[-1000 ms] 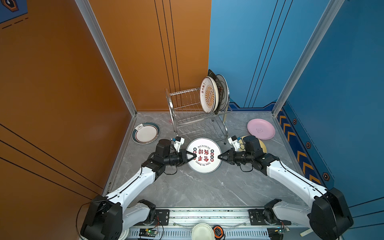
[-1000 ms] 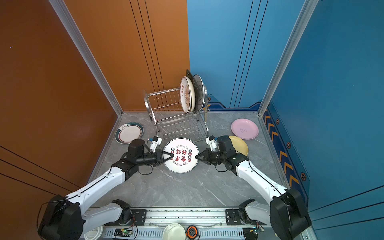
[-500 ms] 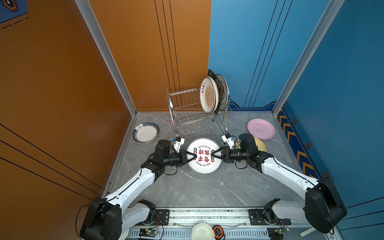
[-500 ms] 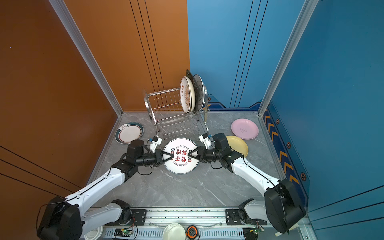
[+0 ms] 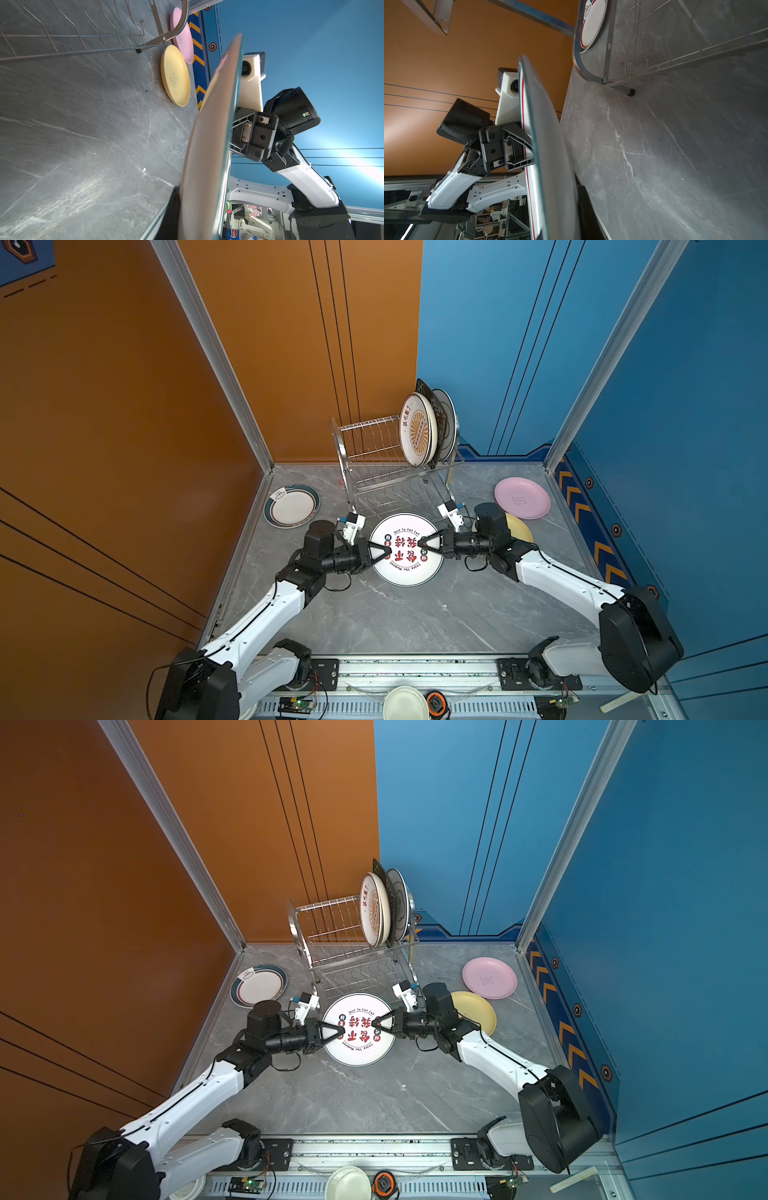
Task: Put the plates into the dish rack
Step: 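Grasp the upright plate's edge with the left gripper opposite the right gripper, then carry the printed plate toward the rack with the right gripper while the left releases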
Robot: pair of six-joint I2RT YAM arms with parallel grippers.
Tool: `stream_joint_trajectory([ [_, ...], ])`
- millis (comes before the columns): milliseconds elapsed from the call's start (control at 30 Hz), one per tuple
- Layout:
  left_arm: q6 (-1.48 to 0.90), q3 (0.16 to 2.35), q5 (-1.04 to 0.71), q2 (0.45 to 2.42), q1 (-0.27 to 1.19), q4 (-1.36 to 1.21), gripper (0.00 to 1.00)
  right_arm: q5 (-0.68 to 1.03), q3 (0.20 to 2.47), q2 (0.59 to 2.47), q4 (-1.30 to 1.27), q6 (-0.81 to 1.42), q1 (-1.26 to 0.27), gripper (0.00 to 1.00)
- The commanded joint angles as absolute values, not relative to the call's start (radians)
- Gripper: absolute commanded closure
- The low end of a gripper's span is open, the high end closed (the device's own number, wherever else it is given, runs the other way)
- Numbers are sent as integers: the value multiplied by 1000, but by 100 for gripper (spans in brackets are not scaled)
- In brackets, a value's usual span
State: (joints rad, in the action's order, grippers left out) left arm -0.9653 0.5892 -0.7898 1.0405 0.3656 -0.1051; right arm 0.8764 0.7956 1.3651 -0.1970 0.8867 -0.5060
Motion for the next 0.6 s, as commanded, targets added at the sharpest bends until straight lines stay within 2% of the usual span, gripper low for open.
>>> stream_joint_trajectory([
  [0,-889,602,-795,1021,366,-34,86,873,814,1343,-209,892,-522,100],
  [133,-832,632,-788,988,328,68,44,807,850,1304,-65,831,-521,100],
  [200,-808,646,-785,967,296,115,30,721,903,1276,104,760,-520,100],
  [267,-799,650,-789,949,263,135,21,659,942,1246,200,733,-522,100],
  [367,-774,660,-786,926,224,178,15,542,1034,1198,368,684,-532,100],
  [400,-755,668,-773,922,221,226,9,501,1076,1185,430,662,-540,100],
  [567,-671,714,-691,927,213,335,2,310,1276,1159,655,588,-584,100],
])
